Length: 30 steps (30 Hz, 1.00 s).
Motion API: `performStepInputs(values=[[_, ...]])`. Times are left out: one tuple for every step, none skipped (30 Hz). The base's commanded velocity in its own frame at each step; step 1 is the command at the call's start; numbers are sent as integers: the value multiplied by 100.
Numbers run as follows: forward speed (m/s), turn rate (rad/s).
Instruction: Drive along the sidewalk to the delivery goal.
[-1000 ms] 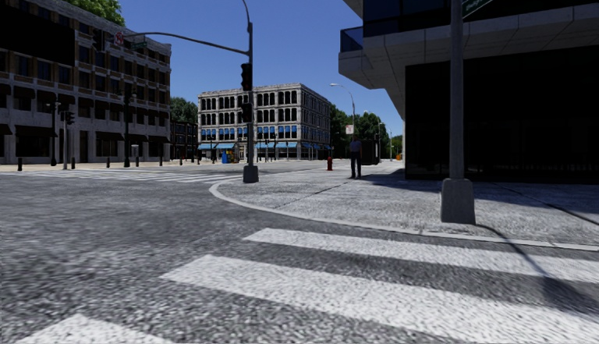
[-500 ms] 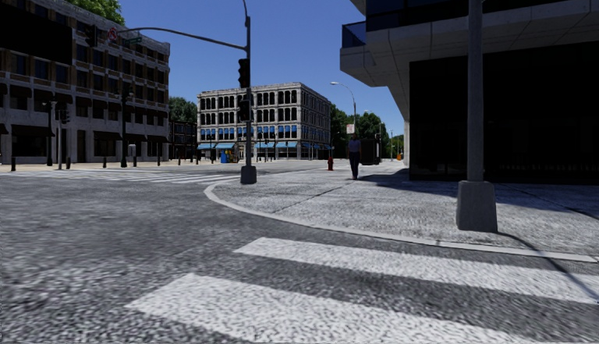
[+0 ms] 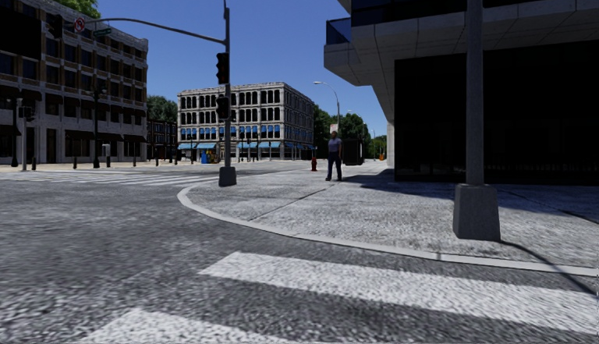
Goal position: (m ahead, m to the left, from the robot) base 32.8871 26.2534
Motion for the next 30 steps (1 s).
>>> performStepInputs(values=[[102, 0], [102, 0], [102, 0], [102, 0], [102, 0], [103, 0], [107, -46], [107, -46], [109, -93], [113, -111], [118, -111], [122, 0], [122, 0], [123, 0], [123, 0], [123, 0], [123, 0], [123, 0], [124, 0], [125, 0], [126, 0], [126, 0], [126, 0], [127, 0], [128, 0], [131, 0], [134, 0], [134, 0], [136, 0], [137, -35]])
